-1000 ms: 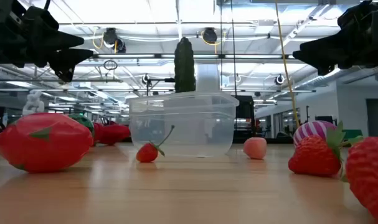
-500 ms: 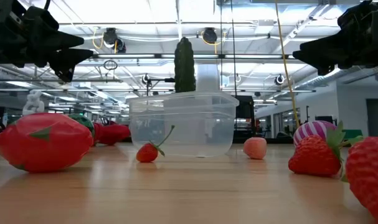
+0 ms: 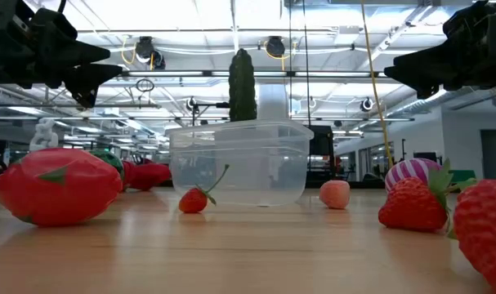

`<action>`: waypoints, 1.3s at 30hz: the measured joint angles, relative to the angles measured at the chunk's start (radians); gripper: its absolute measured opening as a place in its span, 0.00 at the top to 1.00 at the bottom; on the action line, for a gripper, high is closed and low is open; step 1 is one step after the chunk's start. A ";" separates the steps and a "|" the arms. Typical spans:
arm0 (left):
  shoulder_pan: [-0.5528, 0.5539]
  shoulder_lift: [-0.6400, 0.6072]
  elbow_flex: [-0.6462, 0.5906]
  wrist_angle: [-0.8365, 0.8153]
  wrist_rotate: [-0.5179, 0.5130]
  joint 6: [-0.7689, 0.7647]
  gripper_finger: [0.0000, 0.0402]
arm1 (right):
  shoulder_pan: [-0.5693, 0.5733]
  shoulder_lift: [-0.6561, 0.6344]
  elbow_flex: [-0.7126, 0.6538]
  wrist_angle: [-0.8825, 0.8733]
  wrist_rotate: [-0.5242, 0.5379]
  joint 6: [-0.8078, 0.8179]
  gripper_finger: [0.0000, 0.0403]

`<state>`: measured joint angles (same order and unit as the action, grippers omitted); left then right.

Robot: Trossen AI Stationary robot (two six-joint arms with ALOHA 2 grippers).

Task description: Pick and placing Produce into tupperware

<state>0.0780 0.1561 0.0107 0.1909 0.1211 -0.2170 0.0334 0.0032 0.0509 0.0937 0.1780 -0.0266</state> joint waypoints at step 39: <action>0.000 0.000 -0.001 0.228 -0.262 -0.368 0.56 | 0.001 0.000 0.000 0.401 0.004 0.497 0.55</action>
<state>0.0780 0.1559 0.0101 0.4194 -0.1410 -0.5846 0.0341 0.0032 0.0505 0.4943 0.1818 0.4703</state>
